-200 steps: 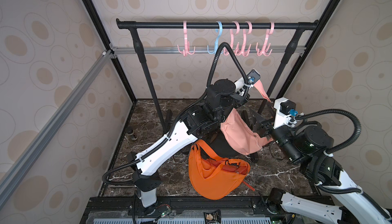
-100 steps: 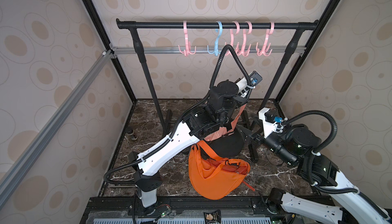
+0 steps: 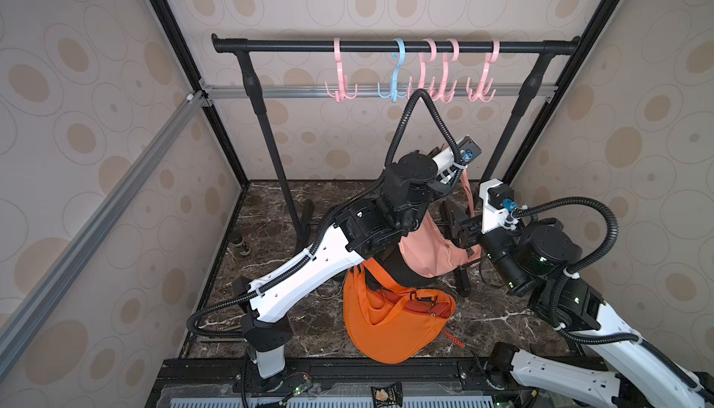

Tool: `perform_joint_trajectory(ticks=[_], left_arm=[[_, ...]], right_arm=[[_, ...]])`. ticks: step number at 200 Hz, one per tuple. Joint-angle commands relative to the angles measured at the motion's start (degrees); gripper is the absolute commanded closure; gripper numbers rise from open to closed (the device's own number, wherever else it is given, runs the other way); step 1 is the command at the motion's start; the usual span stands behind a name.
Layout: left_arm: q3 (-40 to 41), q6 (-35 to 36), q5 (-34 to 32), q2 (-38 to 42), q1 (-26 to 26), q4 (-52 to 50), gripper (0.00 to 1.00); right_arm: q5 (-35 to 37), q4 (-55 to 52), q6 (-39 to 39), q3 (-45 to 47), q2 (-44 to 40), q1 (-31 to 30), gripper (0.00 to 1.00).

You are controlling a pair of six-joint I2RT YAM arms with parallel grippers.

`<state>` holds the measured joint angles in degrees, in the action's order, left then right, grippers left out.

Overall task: Hang the bag on a hook
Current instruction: Pick up the bag from the bag.

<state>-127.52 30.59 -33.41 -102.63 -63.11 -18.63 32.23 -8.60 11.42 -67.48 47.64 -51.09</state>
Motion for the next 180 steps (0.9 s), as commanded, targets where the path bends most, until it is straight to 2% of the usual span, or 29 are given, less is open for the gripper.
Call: perform_joint_trajectory(ticks=[1,17,30,49,67,75,107,141,169,180], left_arm=[[-0.6,2.5,-1.8,2.3,-0.5,2.9,1.00],[-0.8,2.5,-1.9,2.0,-0.6,2.8,1.00],[-0.8,2.6,-2.1,1.8,-0.6,2.9,1.00],[-0.9,2.6,-2.0,1.6,-0.7,2.8,1.00],[-0.8,2.5,-1.9,1.8,-0.8,2.7,1.00],[-0.8,2.6,-1.9,1.7,-0.9,2.8,1.00],[-1.2,2.8,-2.3,1.7,-1.2,2.7,1.00],[-1.5,2.8,-2.5,1.3,-1.5,2.5,1.00],[-1.0,3.2,-2.9,1.4,-1.9,2.7,1.00],[-0.5,3.6,-3.1,1.7,-1.8,3.1,1.00]], right_arm=[[-6.5,-4.4,-2.5,-0.3,-2.9,0.1,0.31],[-19.0,-13.4,-7.0,-1.4,-3.1,0.2,0.30],[-22.0,-15.2,-10.6,-0.4,-4.0,0.2,0.29],[-15.8,-13.4,-12.8,3.8,-8.2,0.2,0.29],[-6.0,-10.1,-10.4,6.0,-10.3,0.1,0.28],[-3.8,-9.7,-9.0,5.1,-9.3,0.2,0.28],[0.3,-6.8,-4.8,0.0,-1.7,0.1,0.26],[-1.3,-2.7,-2.1,-0.7,2.0,0.3,0.23],[7.3,1.1,2.6,-1.2,4.0,1.1,0.24],[8.5,1.4,2.9,-1.2,3.9,2.1,0.25]])
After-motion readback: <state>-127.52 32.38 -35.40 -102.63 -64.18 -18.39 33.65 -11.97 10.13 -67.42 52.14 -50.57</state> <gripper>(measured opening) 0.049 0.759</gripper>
